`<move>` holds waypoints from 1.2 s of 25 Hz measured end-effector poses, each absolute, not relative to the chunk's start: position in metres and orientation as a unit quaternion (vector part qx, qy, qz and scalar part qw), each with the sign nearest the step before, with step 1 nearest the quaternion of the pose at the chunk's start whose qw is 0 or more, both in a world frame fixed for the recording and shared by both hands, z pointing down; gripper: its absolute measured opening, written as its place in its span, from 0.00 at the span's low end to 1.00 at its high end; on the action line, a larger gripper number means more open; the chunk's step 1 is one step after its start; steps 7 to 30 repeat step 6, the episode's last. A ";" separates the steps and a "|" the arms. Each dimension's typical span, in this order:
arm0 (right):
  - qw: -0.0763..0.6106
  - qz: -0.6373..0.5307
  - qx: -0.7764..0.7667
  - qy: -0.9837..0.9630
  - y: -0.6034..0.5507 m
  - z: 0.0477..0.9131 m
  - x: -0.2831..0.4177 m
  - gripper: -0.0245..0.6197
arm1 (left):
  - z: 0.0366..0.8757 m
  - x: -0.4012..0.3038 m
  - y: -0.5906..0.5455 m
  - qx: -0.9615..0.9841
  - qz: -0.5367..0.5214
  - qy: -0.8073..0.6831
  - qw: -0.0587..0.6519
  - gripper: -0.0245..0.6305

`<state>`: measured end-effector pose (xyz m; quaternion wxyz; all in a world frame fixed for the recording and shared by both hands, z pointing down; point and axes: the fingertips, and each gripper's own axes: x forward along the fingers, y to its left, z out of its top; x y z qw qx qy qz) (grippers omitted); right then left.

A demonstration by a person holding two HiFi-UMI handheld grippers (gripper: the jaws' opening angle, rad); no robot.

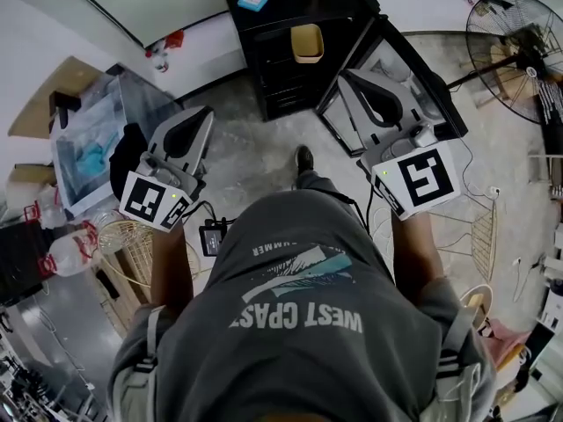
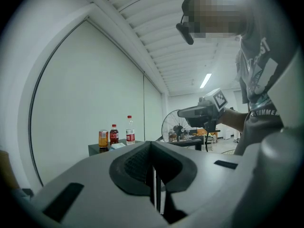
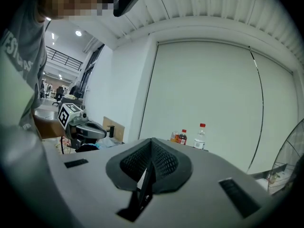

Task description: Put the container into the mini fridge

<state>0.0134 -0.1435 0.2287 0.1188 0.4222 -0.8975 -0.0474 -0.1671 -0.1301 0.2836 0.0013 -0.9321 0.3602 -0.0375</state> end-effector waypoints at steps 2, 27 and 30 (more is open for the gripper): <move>0.121 -0.044 0.421 -0.898 -0.148 0.228 0.013 0.08 | 0.281 -0.167 -0.134 -0.932 -0.038 0.359 0.000 0.06; 0.125 -0.042 0.420 -0.898 -0.148 0.217 0.014 0.08 | 0.267 -0.164 -0.134 -0.933 -0.036 0.358 0.001 0.06; 0.125 -0.042 0.420 -0.898 -0.148 0.217 0.014 0.08 | 0.267 -0.164 -0.134 -0.933 -0.036 0.358 0.001 0.06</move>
